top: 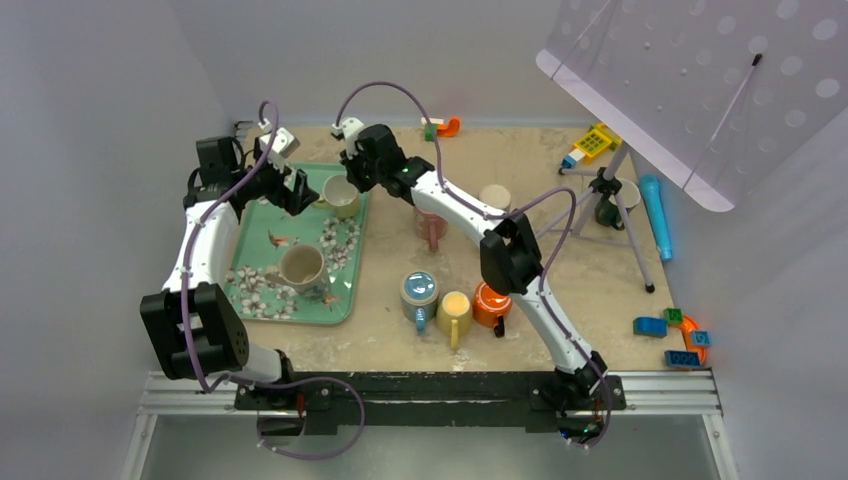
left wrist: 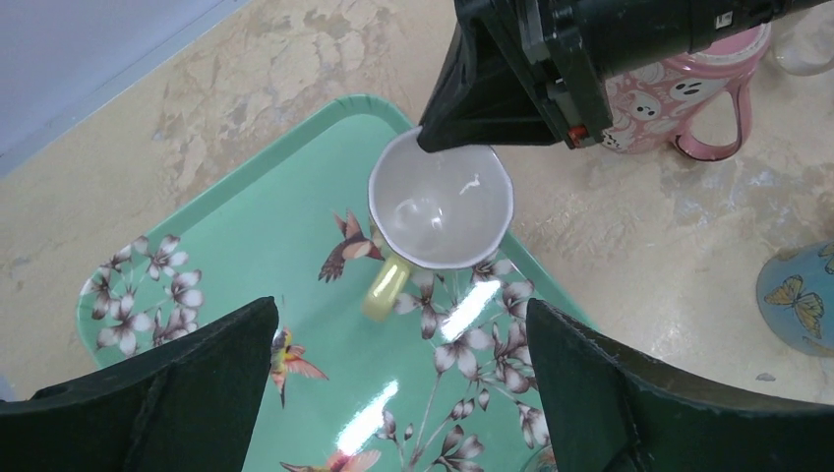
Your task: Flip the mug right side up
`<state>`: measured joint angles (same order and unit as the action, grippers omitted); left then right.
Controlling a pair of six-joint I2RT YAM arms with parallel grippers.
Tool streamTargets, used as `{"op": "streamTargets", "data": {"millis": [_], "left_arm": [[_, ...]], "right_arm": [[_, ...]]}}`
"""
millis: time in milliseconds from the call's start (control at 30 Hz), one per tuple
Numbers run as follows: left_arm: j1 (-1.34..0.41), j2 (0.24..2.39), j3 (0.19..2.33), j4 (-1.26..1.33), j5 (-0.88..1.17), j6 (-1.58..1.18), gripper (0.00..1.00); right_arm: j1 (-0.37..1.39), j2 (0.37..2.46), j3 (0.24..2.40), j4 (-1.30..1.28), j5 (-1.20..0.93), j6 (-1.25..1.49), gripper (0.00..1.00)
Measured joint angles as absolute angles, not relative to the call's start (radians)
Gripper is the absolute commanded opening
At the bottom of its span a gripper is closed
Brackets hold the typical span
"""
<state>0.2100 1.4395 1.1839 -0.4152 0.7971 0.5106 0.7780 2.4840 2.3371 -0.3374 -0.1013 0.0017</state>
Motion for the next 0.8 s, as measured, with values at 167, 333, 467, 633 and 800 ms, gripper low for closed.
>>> {"op": "streamTargets", "data": {"millis": [167, 333, 467, 633, 800], "left_arm": [[0.21, 1.435, 1.184, -0.411, 0.775, 0.488, 1.0], [0.21, 1.43, 1.187, -0.414, 0.775, 0.474, 1.0], [0.21, 1.43, 1.2, -0.432, 0.78, 0.471, 1.0], [0.21, 1.429, 1.213, -0.473, 0.803, 0.482, 1.0], [0.201, 1.411, 1.252, -0.572, 0.826, 0.489, 0.95]], "right_arm": [[0.778, 2.518, 2.394, -0.321, 0.011, 0.017, 0.0], [0.765, 2.553, 2.432, -0.305, 0.06, 0.036, 0.02], [0.757, 2.563, 2.438, -0.272, 0.058, 0.067, 0.51], [0.753, 2.551, 2.438, -0.231, 0.055, 0.079, 0.83], [0.752, 2.438, 2.381, -0.238, 0.057, 0.06, 0.88]]}}
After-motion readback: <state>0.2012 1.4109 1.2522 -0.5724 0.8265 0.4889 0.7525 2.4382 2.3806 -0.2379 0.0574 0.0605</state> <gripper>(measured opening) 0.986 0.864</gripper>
